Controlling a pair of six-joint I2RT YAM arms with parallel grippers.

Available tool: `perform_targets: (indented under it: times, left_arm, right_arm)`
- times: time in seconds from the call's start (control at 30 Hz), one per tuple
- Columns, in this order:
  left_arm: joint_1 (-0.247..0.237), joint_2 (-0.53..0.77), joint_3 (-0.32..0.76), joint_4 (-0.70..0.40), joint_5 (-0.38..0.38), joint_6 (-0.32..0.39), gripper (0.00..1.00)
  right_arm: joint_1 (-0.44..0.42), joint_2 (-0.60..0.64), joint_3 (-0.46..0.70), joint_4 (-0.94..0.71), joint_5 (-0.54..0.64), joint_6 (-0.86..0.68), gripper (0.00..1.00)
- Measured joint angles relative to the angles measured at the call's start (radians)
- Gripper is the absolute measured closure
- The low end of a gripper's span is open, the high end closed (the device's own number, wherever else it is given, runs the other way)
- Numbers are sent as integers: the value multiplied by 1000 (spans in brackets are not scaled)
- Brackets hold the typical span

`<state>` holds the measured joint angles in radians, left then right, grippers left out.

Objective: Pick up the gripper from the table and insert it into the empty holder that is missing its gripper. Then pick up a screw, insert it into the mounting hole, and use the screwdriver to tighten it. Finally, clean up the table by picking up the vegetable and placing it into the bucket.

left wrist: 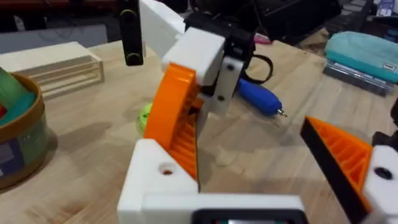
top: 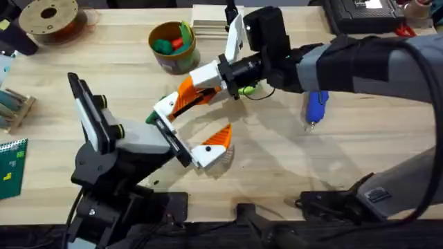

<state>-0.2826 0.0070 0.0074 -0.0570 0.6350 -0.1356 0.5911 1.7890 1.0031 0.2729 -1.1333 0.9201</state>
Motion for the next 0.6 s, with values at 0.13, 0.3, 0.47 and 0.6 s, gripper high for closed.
perform_targets:
  times: [0.13, 0.3, 0.47, 0.6]
  left_arm:
    - [0, -1, 0, 0, 0, 15, 13]
    - [0, -1, 0, 0, -1, 24, 13]
    - [0, -2, 0, 1, 8, 35, 13]
    - [-10, -2, 0, 0, 53, 34, 14]
  right_arm:
    - [0, 7, 0, 5, 8, 0, 495]
    - [0, 9, 0, 4, 11, 0, 430]
    - [-11, 9, 0, 3, 11, 0, 362]
    - [-33, 10, 0, 15, 11, 1, 325]
